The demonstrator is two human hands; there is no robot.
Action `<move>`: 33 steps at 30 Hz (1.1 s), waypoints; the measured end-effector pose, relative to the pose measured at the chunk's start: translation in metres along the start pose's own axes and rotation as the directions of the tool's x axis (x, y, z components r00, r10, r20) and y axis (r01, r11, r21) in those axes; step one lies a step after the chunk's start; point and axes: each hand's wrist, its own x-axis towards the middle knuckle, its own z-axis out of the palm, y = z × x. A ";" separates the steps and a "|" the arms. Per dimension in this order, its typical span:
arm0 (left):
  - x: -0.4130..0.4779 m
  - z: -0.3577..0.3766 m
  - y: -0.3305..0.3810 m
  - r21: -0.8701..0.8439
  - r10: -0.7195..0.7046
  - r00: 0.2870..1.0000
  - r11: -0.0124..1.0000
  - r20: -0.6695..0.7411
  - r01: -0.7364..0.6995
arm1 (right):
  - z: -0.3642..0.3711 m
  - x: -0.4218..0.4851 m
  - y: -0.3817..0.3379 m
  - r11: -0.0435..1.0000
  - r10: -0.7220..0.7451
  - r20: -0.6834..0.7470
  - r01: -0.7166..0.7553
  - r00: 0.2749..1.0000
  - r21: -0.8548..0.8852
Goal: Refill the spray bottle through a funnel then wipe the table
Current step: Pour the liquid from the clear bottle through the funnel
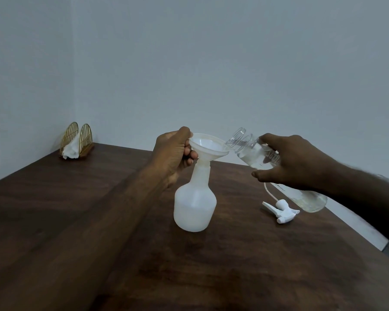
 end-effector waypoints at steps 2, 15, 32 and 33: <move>-0.001 0.000 0.000 -0.001 0.001 1.000 1.000 0.003 -0.001 | -0.001 0.001 0.001 1.000 -0.004 0.003 0.004 1.000 -0.008; 0.000 0.001 -0.001 -0.013 0.004 1.000 1.000 -0.003 -0.004 | -0.005 0.003 0.000 0.999 -0.012 0.032 0.013 0.999 -0.031; -0.001 0.001 -0.003 -0.020 0.021 1.000 1.000 0.000 -0.021 | -0.008 0.005 0.000 0.998 -0.011 0.064 0.015 0.998 -0.068; 0.000 0.001 -0.003 -0.018 0.024 1.000 1.000 0.000 -0.024 | -0.009 0.005 0.000 0.997 -0.012 0.065 0.016 0.998 -0.071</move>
